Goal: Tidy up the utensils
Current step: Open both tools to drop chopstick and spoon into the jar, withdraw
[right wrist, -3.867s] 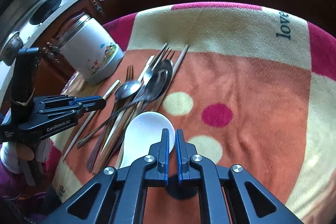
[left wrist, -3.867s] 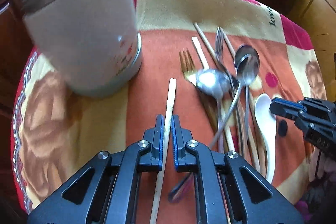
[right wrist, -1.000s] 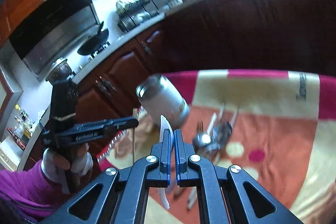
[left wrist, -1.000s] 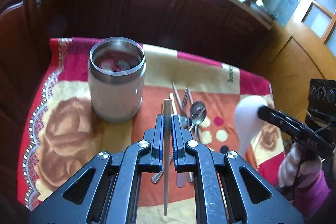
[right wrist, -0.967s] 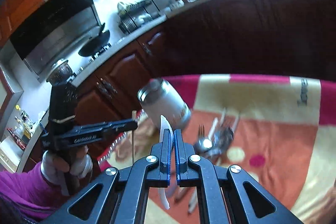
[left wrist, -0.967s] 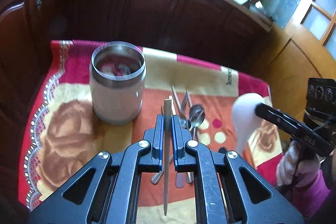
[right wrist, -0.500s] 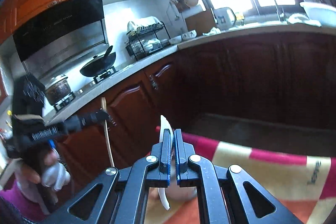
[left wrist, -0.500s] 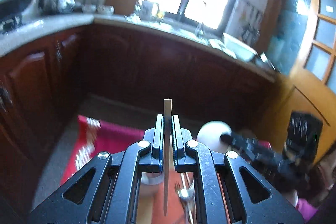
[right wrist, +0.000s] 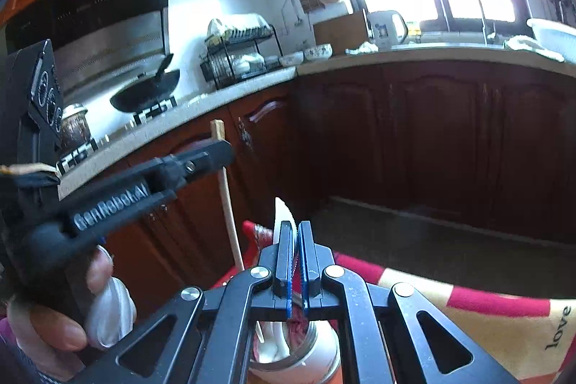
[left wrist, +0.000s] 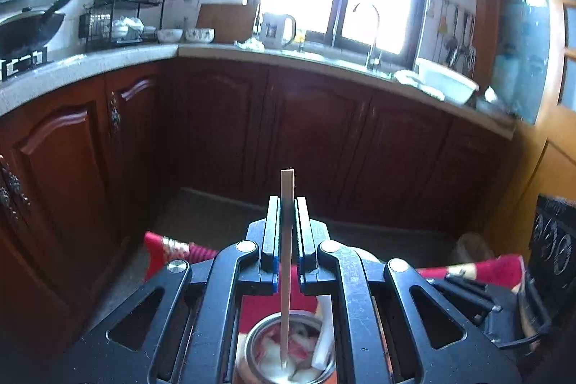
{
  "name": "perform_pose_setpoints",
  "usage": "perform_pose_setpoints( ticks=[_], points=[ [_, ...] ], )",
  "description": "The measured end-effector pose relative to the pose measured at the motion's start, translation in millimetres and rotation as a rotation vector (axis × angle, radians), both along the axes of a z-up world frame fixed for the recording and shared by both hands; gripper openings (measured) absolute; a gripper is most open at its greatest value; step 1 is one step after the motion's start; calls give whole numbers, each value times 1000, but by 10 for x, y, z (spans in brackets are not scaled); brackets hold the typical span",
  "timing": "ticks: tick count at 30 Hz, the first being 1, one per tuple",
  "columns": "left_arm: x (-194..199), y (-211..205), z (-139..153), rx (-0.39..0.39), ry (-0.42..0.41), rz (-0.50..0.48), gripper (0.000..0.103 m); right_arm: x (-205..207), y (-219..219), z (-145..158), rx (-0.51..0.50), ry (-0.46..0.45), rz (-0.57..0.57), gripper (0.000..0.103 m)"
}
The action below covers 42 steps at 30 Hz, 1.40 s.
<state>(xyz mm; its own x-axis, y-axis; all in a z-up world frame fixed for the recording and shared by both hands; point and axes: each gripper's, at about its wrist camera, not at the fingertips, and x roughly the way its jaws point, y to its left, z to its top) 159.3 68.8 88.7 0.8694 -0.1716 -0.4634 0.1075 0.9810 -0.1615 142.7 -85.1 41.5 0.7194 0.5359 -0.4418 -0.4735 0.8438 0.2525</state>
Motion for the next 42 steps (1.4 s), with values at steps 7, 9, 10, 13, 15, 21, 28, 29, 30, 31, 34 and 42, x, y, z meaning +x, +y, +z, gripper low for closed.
perform_pose_setpoints(
  ticks=[7, 9, 10, 13, 15, 21, 28, 29, 30, 31, 34, 42],
  points=[
    [26, -52, -429, 31, 103, 2, 6, 22, 4, -350, -58, 95, 26, 3],
    [8, -49, -476, 32, 116, 4, 6, 34, 4, -397, -71, 113, 30, 3],
    [0, -41, -493, 32, 119, 7, 6, 30, -1, -408, -72, 119, 33, 3],
    [-26, -7, -472, 16, 127, 9, 6, 34, -66, -427, -47, 150, 39, 3],
    [-30, -4, -460, 9, 142, 10, 6, 36, -108, -442, -38, 173, 41, 5],
    [-109, 16, -492, 10, 171, 12, 25, -22, -165, -425, -46, 189, 23, 26],
    [-293, 92, -463, -4, 177, 23, 52, -174, -252, -370, -45, 186, 8, 27],
    [-326, 91, -462, -3, 179, 24, 53, -199, -262, -359, -47, 184, 6, 27],
    [-346, 88, -459, -1, 181, 25, 53, -250, -274, -340, -57, 175, 0, 27],
    [-387, 72, -463, 5, 185, 27, 54, -290, -282, -328, -66, 166, -6, 30],
    [-477, 20, -472, 20, 192, 22, 56, -434, -313, -280, -95, 130, -30, 43],
    [-748, -187, -498, 54, 203, -1, 56, -803, -498, -241, -127, 119, -60, 49]
  ],
)
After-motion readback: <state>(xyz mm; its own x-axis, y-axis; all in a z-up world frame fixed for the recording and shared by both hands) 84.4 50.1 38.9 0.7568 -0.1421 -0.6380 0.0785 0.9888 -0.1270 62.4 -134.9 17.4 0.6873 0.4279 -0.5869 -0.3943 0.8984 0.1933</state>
